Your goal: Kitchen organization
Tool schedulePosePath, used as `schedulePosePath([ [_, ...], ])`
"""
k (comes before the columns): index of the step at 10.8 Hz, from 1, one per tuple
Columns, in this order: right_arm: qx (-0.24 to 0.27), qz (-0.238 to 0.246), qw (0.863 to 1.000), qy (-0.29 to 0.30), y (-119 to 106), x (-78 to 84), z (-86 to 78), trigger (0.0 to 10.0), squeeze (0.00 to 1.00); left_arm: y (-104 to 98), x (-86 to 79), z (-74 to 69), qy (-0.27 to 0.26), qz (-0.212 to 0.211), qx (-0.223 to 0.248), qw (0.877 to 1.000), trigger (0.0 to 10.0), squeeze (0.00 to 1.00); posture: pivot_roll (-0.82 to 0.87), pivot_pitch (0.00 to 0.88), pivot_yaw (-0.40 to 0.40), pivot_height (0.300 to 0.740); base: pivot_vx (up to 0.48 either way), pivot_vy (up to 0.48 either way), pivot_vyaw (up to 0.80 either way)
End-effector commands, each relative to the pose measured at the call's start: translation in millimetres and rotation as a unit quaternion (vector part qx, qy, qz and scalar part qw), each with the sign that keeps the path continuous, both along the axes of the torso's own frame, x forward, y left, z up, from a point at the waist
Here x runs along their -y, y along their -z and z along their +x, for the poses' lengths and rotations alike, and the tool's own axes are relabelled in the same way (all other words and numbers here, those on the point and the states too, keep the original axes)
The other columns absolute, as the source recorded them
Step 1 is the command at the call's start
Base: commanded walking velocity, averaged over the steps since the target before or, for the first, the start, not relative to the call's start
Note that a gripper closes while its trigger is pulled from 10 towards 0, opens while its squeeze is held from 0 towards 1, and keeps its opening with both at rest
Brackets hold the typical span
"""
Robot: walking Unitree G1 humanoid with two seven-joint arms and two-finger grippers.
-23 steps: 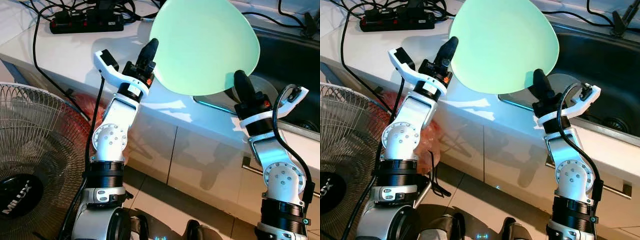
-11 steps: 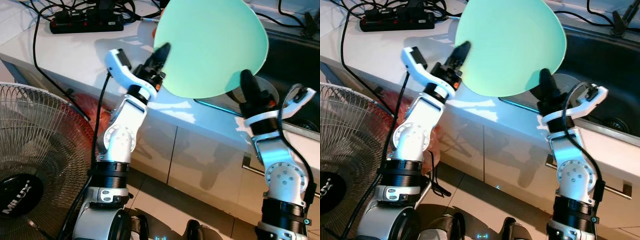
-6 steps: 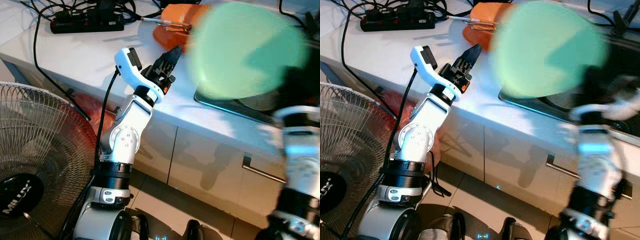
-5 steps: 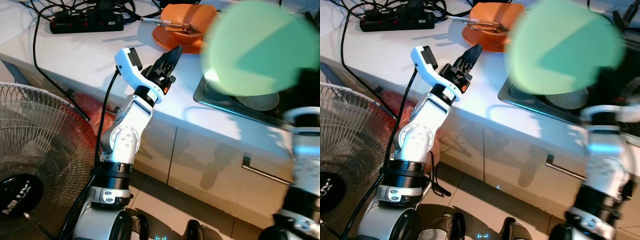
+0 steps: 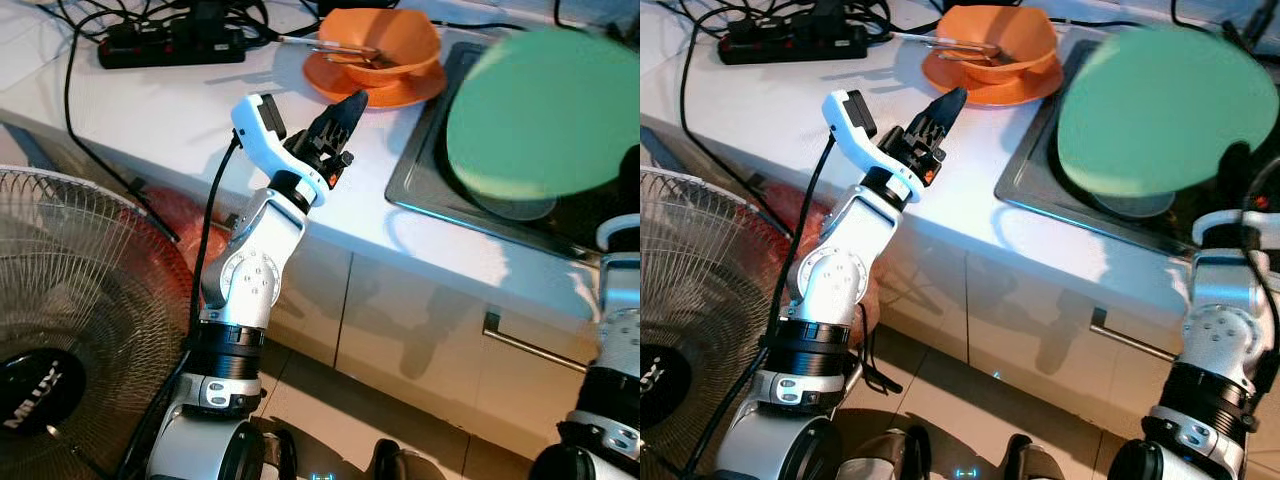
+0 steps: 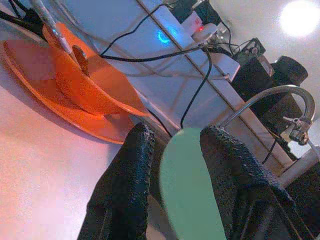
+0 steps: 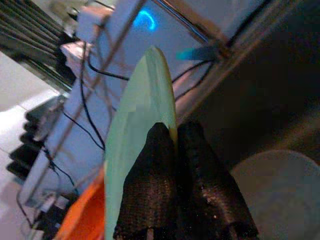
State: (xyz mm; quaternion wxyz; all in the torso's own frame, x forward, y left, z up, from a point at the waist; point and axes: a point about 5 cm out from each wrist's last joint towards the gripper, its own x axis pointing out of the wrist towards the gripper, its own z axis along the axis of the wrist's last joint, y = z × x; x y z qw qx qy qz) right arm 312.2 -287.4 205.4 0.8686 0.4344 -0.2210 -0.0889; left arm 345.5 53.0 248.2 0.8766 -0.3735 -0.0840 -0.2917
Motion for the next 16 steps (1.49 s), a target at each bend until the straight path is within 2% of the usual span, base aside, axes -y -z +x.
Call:
schedulePosePath([
  [1,0.025,-0.012,1.000,0.014,-12.2,4.9,-3.6,10.0,0.00,-1.7,9.6,-5.9,0.015,-0.003,0.007,1.000,10.0,0.00,0.02,0.185,0.025,0.740,0.000,0.000,0.00],
  [16,0.025,-0.012,1.000,0.014,-12.2,4.9,-3.6,10.0,0.00,-1.7,9.6,-5.9,0.015,-0.003,0.007,1.000,10.0,0.00,0.02,0.185,0.025,0.740,0.000,0.000,0.00],
])
